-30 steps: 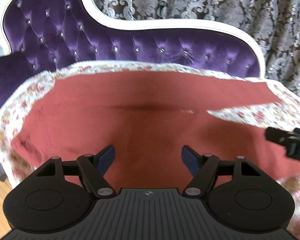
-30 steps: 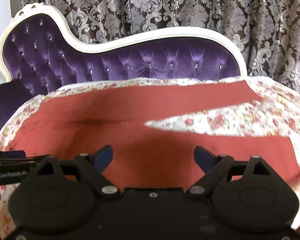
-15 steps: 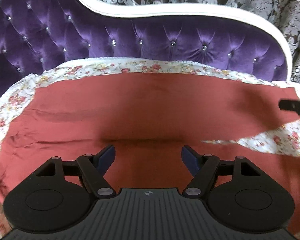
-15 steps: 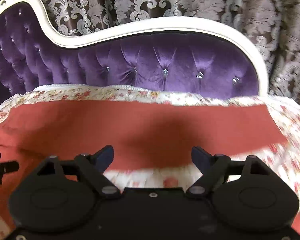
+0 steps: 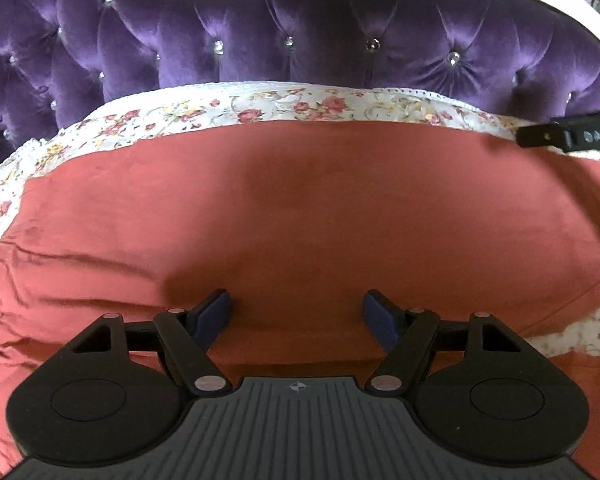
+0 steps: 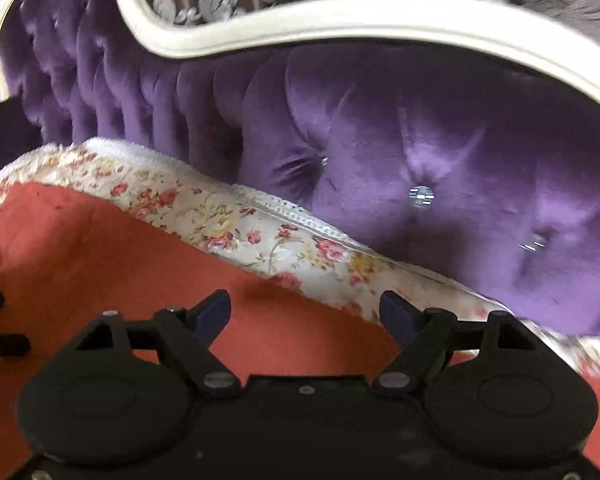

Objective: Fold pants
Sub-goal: 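Grasp the trouser leg hems with both grippers and lift them, then carry the hems over toward the waistband with both grippers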

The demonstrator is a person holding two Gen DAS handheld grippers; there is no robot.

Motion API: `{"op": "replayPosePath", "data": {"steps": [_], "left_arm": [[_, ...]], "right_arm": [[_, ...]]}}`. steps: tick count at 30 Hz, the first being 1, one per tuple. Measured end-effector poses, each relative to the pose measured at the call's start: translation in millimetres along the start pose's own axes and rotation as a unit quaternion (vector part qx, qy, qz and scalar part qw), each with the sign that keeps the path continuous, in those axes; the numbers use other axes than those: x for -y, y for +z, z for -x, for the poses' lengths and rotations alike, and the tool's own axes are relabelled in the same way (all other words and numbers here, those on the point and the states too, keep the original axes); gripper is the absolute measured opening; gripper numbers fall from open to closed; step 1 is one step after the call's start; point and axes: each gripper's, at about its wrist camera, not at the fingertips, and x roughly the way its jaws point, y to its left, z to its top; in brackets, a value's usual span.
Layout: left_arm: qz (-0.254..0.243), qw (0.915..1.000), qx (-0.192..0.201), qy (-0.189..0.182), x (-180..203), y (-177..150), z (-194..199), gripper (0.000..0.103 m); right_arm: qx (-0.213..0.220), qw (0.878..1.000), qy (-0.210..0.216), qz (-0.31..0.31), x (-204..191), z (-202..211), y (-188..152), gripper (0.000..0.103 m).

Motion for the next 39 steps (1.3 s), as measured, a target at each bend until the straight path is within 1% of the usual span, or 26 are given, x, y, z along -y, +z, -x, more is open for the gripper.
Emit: {"op": "replayPosePath", "data": {"steps": [2, 5, 9, 10, 11, 12, 13, 14, 15, 17, 19, 20, 24, 27, 28, 31, 34, 37, 39], "left_arm": [[-0.01, 0.9999, 0.003, 0.001, 1, 0, -1, 0.074], [-0.008, 1.0, 0.004, -0.004, -1, 0, 0, 0.074], [-0.005, 0.9999, 0.005, -0.008, -2, 3, -2, 0.074], [-0.006, 0.9999, 0.006, -0.007, -2, 2, -2, 0.074], [-0.006, 0.9999, 0.008, -0.005, -1, 3, -3, 0.074], [-0.006, 0.9999, 0.009, -0.004, -1, 3, -3, 0.074], [-0.006, 0.9999, 0.01, -0.004, 0, 3, -3, 0.074], [-0.007, 0.9999, 0.009, -0.003, 0, 3, -2, 0.074], [-0.008, 0.9999, 0.009, -0.003, 0, 4, -1, 0.073], [-0.008, 0.9999, 0.009, -0.005, -1, 7, 3, 0.073], [-0.003, 0.9999, 0.012, -0.012, -4, 11, 11, 0.073], [0.001, 0.9998, 0.015, -0.015, -6, 13, 15, 0.073], [0.016, 0.9988, 0.033, -0.033, -10, 27, 36, 0.073], [0.021, 0.9974, 0.039, -0.057, -7, 39, 49, 0.073], [0.024, 0.9967, 0.047, -0.061, -6, 42, 52, 0.073], [0.035, 0.9945, 0.034, -0.092, -5, 53, 53, 0.073], [0.053, 0.9918, 0.01, -0.116, -2, 63, 43, 0.073], [0.065, 0.9908, -0.01, -0.118, 0, 68, 30, 0.073], [0.064, 0.9914, -0.018, -0.112, 4, 69, 23, 0.073]], "right_arm": [[-0.008, 1.0, 0.022, 0.012, 3, -16, 4, 0.084], [-0.025, 0.998, 0.053, 0.026, 5, -31, 5, 0.083], [-0.069, 0.992, 0.089, 0.056, 6, -52, 4, 0.084], [-0.064, 0.992, 0.094, 0.063, 3, -50, 1, 0.077], [-0.066, 0.99, 0.104, 0.066, 2, -49, 1, 0.051], [-0.065, 0.99, 0.111, 0.065, 1, -47, 2, 0.029], [-0.067, 0.989, 0.118, 0.062, 1, -45, 3, 0.004], [-0.074, 0.987, 0.131, 0.05, 2, -43, 5, 0.004], [-0.073, 0.987, 0.132, 0.053, -1, -39, 4, 0.004], [-0.059, 0.988, 0.115, 0.081, -13, -26, 1, 0.004], [-0.043, 0.989, 0.108, 0.089, -22, -10, -3, 0.004], [-0.028, 0.99, 0.104, 0.091, -29, 4, -7, 0.004], [0.009, 0.99, 0.094, 0.106, -54, 59, -27, 0.004], [0.024, 0.99, 0.086, 0.111, -76, 90, -48, 0.004], [0.027, 0.99, 0.081, 0.116, -84, 99, -57, 0.004], [0.041, 0.989, 0.062, 0.126, -106, 123, -85, 0.004], [0.05, 0.99, 0.048, 0.12, -118, 137, -103, 0.004], [0.056, 0.991, 0.036, 0.118, -127, 140, -118, 0.004], [0.058, 0.991, 0.032, 0.117, -130, 138, -123, 0.004]]}}
